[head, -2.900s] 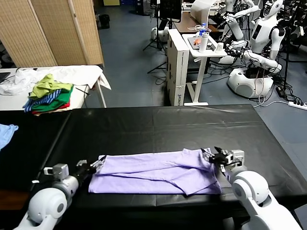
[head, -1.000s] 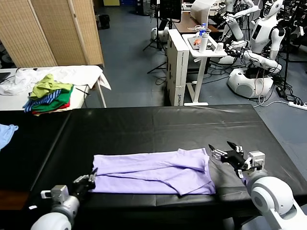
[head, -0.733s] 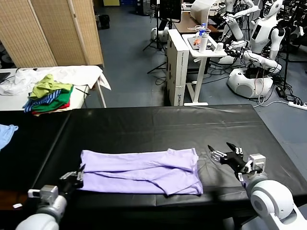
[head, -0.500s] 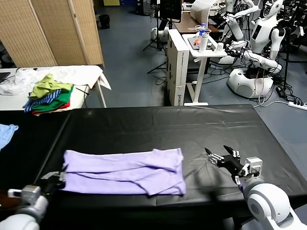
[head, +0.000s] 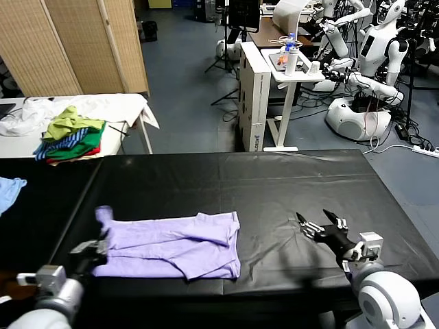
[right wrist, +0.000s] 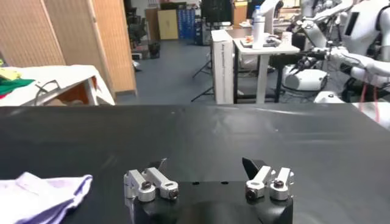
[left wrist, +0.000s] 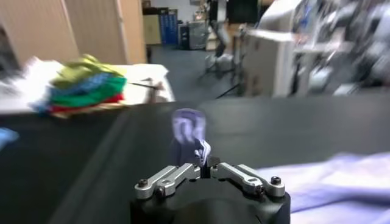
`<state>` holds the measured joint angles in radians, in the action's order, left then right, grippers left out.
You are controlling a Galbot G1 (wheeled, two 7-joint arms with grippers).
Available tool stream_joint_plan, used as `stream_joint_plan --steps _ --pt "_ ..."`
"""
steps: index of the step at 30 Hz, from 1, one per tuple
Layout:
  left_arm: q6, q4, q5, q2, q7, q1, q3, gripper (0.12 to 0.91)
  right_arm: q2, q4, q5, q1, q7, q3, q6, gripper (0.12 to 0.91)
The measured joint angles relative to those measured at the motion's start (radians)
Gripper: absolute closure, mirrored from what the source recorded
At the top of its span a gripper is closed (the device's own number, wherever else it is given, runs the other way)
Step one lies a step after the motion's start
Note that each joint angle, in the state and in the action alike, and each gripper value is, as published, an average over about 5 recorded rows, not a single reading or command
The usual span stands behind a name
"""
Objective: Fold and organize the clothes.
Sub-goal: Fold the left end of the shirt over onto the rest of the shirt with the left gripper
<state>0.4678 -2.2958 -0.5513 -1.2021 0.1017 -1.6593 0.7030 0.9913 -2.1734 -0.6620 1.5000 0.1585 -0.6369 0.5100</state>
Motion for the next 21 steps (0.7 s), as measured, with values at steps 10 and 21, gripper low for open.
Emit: stream_joint_plan --steps 10,21 --pt "0.009 -0.014 -0.006 -0.112 0.03 0.067 -0.247 0.845 0.026 0.006 0.041 0.043 -0.001 -0.003 -0.002 0.118" --pt "0.02 -0.003 -0.014 -0.154 0.044 0.11 -0.369 0.845 0.044 0.018 0.066 0.048 -0.003 0.018 -0.003 0.118"
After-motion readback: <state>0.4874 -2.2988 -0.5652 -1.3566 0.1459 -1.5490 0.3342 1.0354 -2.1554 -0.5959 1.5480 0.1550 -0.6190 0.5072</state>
